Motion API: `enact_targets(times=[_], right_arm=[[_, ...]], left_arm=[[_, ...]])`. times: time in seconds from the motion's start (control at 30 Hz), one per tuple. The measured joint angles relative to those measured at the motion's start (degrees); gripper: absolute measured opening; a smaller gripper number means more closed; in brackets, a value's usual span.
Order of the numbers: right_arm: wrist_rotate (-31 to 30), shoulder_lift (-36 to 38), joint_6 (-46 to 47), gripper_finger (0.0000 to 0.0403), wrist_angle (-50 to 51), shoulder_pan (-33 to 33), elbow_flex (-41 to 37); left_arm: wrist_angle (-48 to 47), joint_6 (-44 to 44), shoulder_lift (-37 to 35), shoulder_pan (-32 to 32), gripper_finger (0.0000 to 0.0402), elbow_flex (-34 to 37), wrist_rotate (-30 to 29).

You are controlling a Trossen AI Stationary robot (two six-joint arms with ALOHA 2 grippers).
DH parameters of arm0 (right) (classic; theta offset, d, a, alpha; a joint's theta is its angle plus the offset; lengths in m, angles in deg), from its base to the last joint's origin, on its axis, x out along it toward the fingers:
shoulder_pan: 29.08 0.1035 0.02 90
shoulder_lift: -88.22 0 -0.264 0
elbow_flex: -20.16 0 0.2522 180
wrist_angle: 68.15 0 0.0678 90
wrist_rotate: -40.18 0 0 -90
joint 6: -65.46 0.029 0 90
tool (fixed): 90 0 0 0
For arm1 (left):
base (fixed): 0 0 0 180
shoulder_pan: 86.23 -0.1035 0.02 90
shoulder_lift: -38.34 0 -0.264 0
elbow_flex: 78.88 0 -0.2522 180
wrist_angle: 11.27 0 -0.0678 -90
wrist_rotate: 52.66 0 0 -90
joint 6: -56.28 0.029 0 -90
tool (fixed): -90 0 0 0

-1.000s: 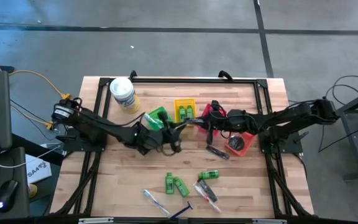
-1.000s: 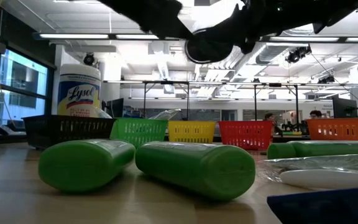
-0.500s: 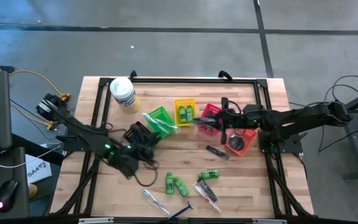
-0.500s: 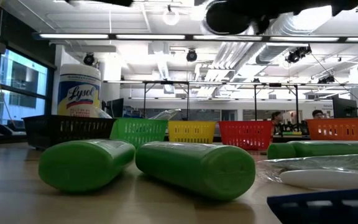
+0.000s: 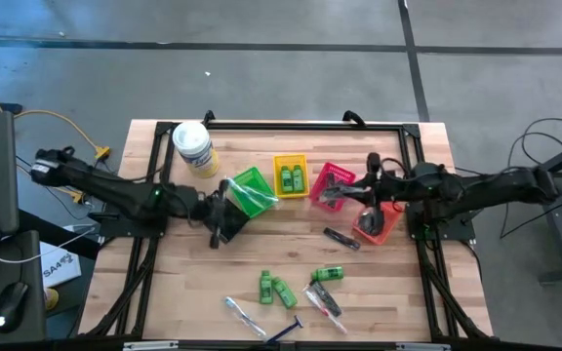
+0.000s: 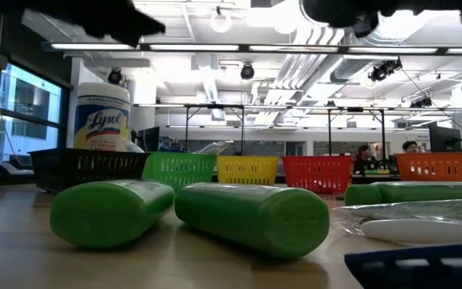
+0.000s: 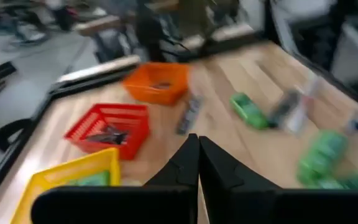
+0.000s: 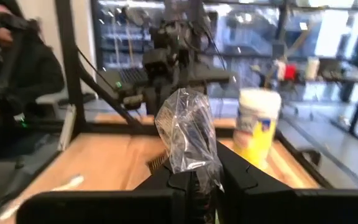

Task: Pick & Place Travel size toiletries
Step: Put the black hairbrush into the orange bin

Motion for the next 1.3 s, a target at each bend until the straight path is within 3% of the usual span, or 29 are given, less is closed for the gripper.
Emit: enact_targets(times=[0.13,0.3,0.5,0.87,1.3], right_arm=[[-1.2,4.3,0.9,0.0028,8.3,0.0,-0.2],[-1.2,10.8,1.1,0.0029,19.0,1.6,-0.2],[-0.1,19.9,0.8,0.0026,20.7,4.2,-1.6],[-2.9,41.2,1.1,0.0028,25.6,4.2,-9.3],[-5.1,41.3,1.4,0.0027,24.9,4.2,-17.0]], left_arm=[[2.6,-3.1,-5.5,-3.7,0.0001,6.8,0.5],[5.1,-6.1,-13.9,-2.4,0.0000,13.7,1.7],[5.0,-7.1,-23.1,1.1,0.0000,18.4,-3.7],[1.5,-9.1,-26.2,2.4,0.0000,19.2,-4.2],[-3.4,-9.3,-26.1,2.4,0.0000,19.2,-4.7]])
